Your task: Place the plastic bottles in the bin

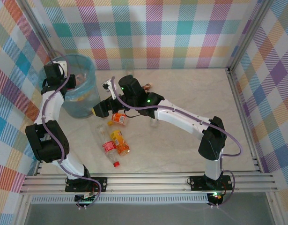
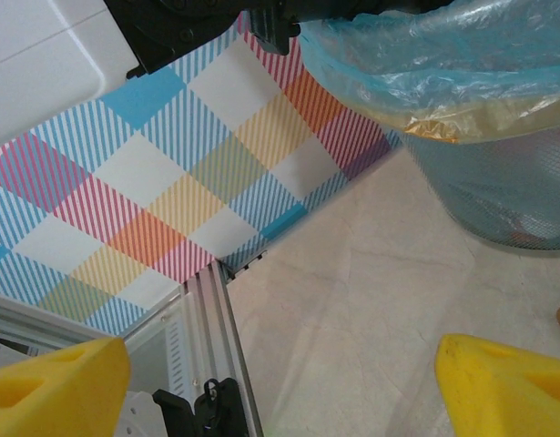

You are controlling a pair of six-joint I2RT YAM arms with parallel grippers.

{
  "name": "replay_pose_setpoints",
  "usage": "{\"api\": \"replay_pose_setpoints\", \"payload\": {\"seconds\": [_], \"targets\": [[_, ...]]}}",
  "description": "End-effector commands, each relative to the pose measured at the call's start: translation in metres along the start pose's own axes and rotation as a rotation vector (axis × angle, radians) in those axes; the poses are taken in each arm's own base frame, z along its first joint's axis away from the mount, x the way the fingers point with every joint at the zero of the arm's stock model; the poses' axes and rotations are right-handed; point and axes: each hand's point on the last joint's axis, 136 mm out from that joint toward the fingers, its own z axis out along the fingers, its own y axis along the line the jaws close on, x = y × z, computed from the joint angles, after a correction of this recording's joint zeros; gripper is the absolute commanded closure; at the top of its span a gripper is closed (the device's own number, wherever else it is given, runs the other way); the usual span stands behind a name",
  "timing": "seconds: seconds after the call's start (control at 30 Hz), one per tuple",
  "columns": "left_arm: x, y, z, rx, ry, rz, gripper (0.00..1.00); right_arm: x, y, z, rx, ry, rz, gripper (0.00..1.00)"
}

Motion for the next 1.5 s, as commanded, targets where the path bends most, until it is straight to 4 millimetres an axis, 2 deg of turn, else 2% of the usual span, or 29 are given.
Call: {"api": "replay_pose_setpoints", "payload": {"seconds": [0.0,0.2,0.5,0.73,0.9,1.03,1.23,1.47], "targets": [[-0.008,-0.002,-0.009,0.023,0.032,-0.039,0.41,-0.015,0.014,-0.017,0.009,-0.032,-0.045,0.13],[-0.058,-0.002,-0.054,0.053,-0.056,-0.107,0.18,-0.033,0.014,-0.040,0.071,-0.086,-0.066,0.12],[-0.103,-0.009,-0.122,0.073,-0.195,-0.137,0.16,-0.047,0.003,-0.080,0.194,-0.140,-0.094,0.11],[-0.122,-0.015,-0.184,0.081,-0.283,-0.150,0.15,-0.041,-0.015,-0.100,0.295,-0.138,-0.085,0.11],[-0.120,-0.032,-0.227,0.147,-0.319,-0.152,0.14,-0.026,-0.024,-0.109,0.334,-0.125,-0.061,0.11],[-0.107,-0.048,-0.255,0.233,-0.312,-0.152,0.15,-0.007,-0.033,-0.111,0.362,-0.081,-0.030,0.11],[-0.072,-0.075,-0.294,0.396,-0.262,-0.158,0.16,0.027,-0.047,-0.109,0.380,-0.023,0.056,0.13],[-0.031,-0.111,-0.337,0.632,-0.238,-0.165,0.17,0.071,-0.065,-0.096,0.383,0.067,0.191,0.17]]}}
